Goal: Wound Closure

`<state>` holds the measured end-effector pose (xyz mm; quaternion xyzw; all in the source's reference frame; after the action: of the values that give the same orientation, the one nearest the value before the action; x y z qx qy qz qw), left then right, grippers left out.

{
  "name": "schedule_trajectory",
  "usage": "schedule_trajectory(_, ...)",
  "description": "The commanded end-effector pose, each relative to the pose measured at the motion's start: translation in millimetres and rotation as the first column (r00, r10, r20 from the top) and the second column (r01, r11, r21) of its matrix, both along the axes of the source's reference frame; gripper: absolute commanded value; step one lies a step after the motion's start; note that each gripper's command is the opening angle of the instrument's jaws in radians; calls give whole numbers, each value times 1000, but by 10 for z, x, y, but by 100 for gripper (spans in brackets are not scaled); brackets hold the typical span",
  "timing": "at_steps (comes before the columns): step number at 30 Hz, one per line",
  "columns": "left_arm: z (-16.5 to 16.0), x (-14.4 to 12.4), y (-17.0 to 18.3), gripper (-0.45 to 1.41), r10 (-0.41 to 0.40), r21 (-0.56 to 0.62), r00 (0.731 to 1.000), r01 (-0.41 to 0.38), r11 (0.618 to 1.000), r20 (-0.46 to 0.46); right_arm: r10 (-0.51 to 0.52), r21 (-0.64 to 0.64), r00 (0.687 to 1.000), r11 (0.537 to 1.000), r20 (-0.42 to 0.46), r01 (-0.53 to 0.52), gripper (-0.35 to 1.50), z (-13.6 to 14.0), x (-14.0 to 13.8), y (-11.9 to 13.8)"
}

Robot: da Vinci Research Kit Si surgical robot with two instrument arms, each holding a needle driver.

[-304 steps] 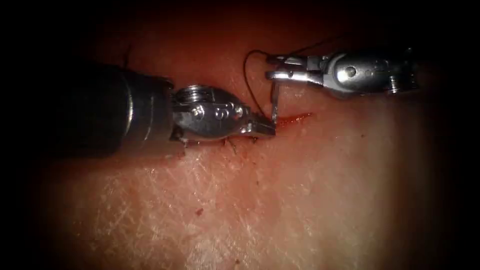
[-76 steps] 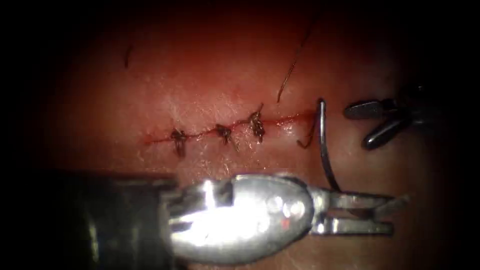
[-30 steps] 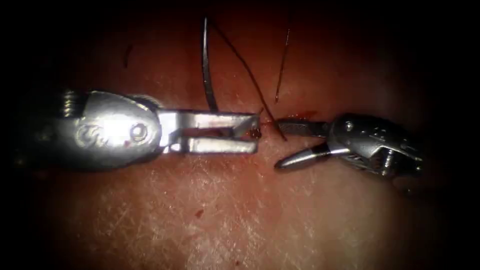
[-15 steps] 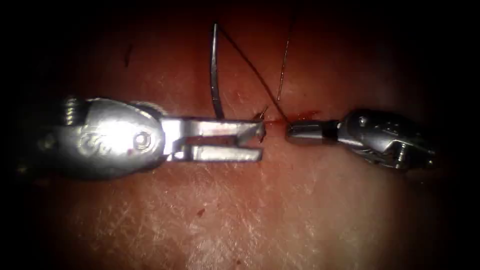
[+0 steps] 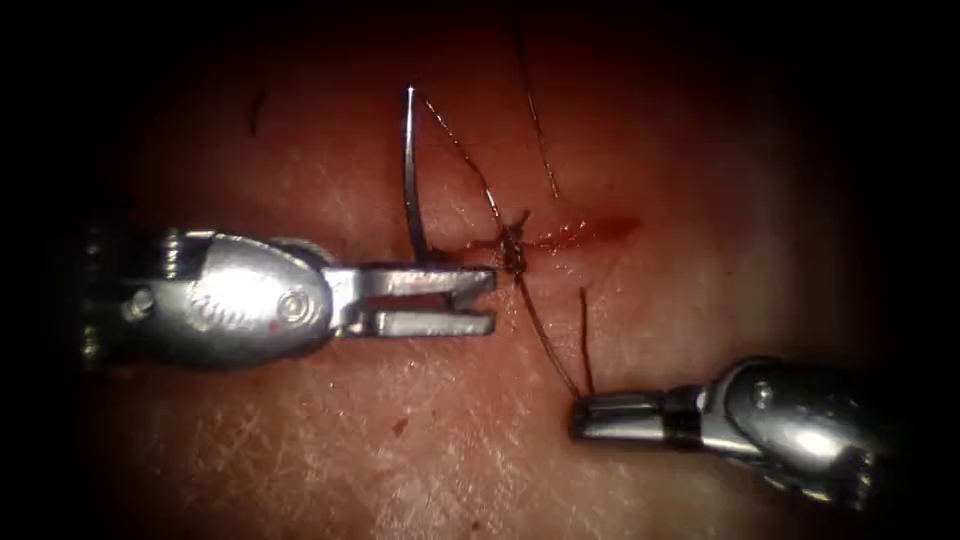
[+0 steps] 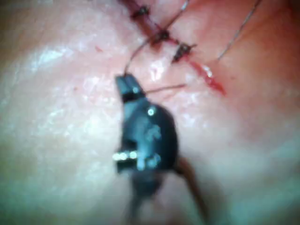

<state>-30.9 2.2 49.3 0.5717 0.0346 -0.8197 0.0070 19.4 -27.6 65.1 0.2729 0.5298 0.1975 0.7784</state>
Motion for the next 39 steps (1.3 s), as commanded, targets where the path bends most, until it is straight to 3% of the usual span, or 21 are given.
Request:
schedule_trajectory(1,3,-3,-3,-45,2,3,1000,-2,1000,3,-4,-5,1000,1000,-8,4,-35,-7,12,-10)
schedule_trajectory(7,-17,8,-1,-45,6,17,1000,-6,1000,9,-22,-42,999,999,-26,21,-35,-14,21,-13)
schedule_trajectory(8,-20,10,0,-45,5,19,1000,-5,1000,9,-23,-57,999,998,-38,21,-3,-14,20,-12)
schedule_trajectory(10,-25,14,3,-45,1,22,1000,-1,1000,6,4,-122,999,993,-43,-9,88,-15,14,-7)
schedule_trajectory(11,-28,17,4,-45,-1,23,1000,1,1000,3,23,-145,999,989,-30,-27,106,-15,10,-4)
schedule_trajectory(13,-31,22,6,-45,-2,24,1000,2,1000,2,43,-198,999,979,-10,-44,124,-13,0,4)
schedule_trajectory(21,-24,31,3,-45,0,18,1000,0,1000,-1,109,-267,993,959,54,-91,130,14,-30,26)
schedule_trajectory(26,-25,31,0,-45,0,18,1000,0,1000,-5,130,-328,986,940,101,-90,131,46,-24,35)
schedule_trajectory(29,-27,30,-1,-45,-1,18,1000,1,1000,-10,127,-418,985,906,116,-68,133,60,-7,35)
schedule_trajectory(32,-26,32,0,-45,1,18,1000,-1,1000,-9,105,-577,985,817,138,-6,118,60,7,34)
schedule_trajectory(34,-26,33,0,-45,-1,23,1000,1,1000,-9,86,-618,987,786,139,18,108,58,11,31)
schedule_trajectory(39,-25,32,-1,-45,0,23,1000,0,1000,-12,64,-660,990,750,124,34,93,56,20,28)
